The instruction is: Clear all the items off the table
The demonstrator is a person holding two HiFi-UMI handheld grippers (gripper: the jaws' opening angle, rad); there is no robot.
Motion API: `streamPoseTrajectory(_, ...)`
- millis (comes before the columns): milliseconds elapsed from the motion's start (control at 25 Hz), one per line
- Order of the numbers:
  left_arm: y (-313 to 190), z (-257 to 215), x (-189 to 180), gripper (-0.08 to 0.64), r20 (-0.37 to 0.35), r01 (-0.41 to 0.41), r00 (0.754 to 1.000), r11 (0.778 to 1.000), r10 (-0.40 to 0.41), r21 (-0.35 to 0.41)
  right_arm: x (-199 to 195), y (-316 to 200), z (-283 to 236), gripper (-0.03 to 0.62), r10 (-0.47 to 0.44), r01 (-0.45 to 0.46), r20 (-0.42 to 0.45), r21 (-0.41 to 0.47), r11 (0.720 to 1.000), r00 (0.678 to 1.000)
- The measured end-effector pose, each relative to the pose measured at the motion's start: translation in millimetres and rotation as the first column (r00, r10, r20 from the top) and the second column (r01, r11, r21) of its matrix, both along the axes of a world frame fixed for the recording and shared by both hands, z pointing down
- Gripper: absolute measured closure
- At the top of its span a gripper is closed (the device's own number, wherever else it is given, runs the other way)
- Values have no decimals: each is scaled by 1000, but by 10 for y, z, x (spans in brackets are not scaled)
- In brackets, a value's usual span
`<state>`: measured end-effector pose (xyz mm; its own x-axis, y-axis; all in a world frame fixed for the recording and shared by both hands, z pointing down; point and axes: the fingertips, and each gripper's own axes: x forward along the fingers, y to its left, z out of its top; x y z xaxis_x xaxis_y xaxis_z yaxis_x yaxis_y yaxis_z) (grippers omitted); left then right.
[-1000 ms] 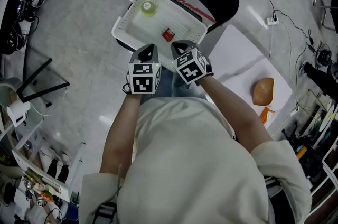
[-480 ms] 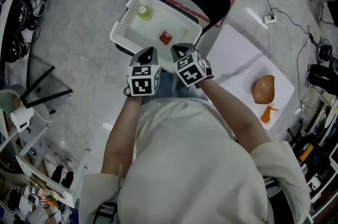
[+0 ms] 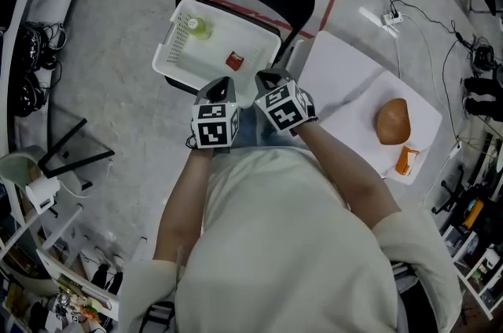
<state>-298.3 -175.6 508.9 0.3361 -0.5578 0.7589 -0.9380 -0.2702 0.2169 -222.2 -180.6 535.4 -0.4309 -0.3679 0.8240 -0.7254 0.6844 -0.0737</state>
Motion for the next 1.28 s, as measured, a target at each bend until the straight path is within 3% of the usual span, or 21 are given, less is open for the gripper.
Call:
streamPoseTrajectory(720,528,-224,1110,551,-4,-92,996,994,93,58,1190,536,-282,595,134,-136,32,70,988,990)
streamPoseTrajectory(1280,1135,-292,1899,551,-9,-141,990,987,142,79,2034,1238,-407,595,201,-205,45,104,973,978)
